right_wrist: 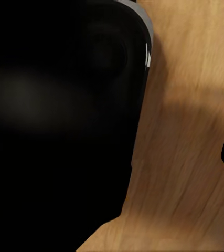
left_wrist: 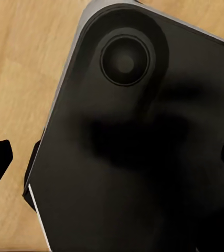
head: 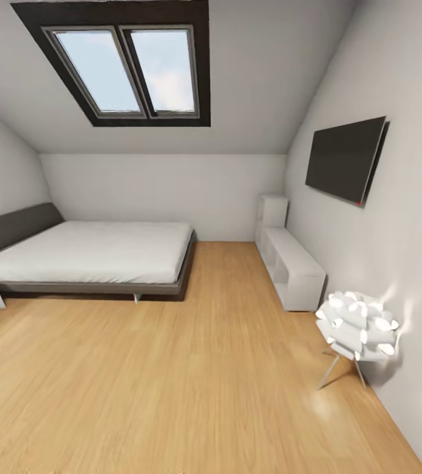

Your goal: Attach the digital camera to the camera tripod in the bedroom.

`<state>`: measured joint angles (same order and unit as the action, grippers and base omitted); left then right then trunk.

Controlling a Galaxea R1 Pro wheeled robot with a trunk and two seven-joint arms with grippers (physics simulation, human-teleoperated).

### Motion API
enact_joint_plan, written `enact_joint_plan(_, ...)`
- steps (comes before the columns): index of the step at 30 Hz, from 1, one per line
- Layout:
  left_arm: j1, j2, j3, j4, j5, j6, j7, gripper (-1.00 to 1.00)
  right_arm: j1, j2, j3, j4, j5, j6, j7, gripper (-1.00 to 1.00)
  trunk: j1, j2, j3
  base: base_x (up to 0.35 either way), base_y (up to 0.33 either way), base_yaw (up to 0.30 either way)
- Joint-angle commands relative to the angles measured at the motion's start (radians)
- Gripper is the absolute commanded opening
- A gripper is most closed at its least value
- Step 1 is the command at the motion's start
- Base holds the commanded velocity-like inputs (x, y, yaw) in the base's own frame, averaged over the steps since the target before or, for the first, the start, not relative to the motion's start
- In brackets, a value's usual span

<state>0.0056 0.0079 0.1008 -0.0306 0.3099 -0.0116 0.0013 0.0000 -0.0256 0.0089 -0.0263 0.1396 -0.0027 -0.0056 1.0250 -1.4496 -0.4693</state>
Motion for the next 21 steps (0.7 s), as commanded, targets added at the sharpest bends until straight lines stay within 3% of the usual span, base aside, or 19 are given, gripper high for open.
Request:
enact_joint_plan(1, 0.001, 0.0, 0.018, -0.002, 0.0, -0.001, 0.0, 1.0, 0.0, 0.0, 0.0, -0.001, 0.014, 0.0, -0.001, 1.0, 0.0, 0.0, -0.001, 0.0, 0.0, 0.272)
enact_joint_plan(7, 0.001, 0.0, 0.046, -0.002, 0.0, -0.001, 0.0, 1.0, 0.0, 0.0, -0.001, -0.001, 0.055, -0.001, -0.002, 1.0, 0.0, 0.0, -0.001, 0.0, 0.0, 0.272)
enact_joint_plan(21, 0.001, -0.002, 0.051, -0.002, -0.001, -0.001, 0.0, 1.0, 0.0, 0.0, -0.001, -0.001, 0.067, -0.002, -0.002, 1.0, 0.0, 0.0, -0.001, 0.0, 0.0, 0.272)
